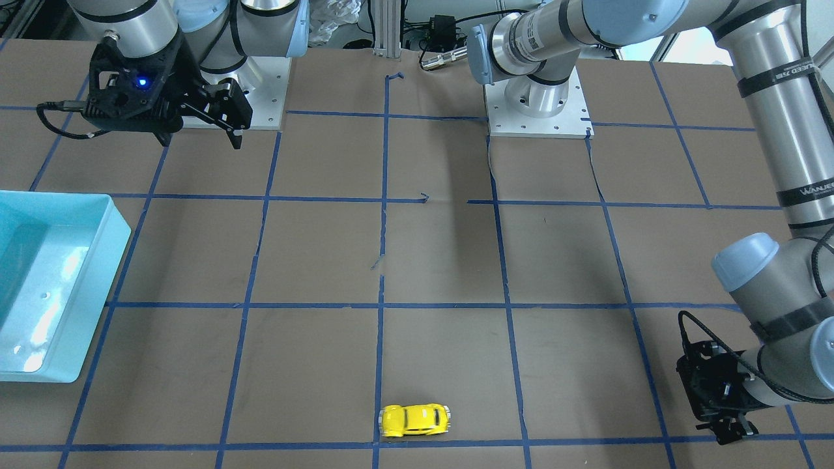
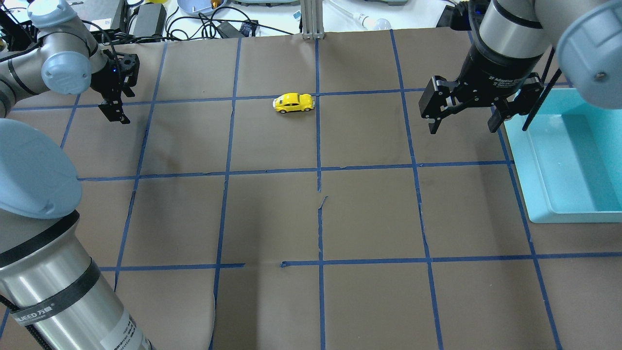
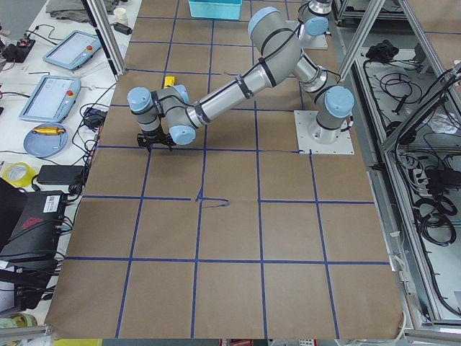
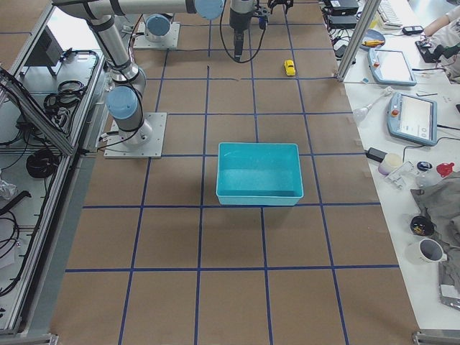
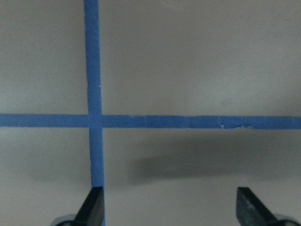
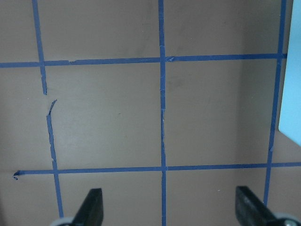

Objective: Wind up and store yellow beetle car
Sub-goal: 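Release the car with the left gripper so it rolls toward the right arm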

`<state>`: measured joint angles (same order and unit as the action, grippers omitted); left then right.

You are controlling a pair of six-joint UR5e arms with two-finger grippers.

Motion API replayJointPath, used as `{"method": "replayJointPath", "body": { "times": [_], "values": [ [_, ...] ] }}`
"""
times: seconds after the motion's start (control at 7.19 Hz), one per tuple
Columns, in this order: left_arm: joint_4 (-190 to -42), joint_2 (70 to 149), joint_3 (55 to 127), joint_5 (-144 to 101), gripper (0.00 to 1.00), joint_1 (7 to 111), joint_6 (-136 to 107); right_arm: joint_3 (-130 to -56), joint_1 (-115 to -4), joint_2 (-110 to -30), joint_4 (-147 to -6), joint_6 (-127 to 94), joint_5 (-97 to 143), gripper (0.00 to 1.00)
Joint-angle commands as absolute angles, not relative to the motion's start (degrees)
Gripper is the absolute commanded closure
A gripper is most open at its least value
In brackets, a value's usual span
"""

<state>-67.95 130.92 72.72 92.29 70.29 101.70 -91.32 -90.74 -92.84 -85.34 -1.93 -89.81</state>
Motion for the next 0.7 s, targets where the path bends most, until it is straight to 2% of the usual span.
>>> {"method": "replayJointPath", "body": {
  "times": [0.0, 0.56],
  "values": [
    [-75.29, 124.66, 74.43, 92.02, 0.00, 72.41, 86.92, -91.32, -90.70, -92.81, -85.43, -1.93, -89.74, 0.00],
    [-74.80, 106.04, 90.59, 90.71, 0.00, 78.55, 50.38, -91.23, -90.18, -92.46, -86.31, -1.85, -89.74, 0.00]
  ]
}}
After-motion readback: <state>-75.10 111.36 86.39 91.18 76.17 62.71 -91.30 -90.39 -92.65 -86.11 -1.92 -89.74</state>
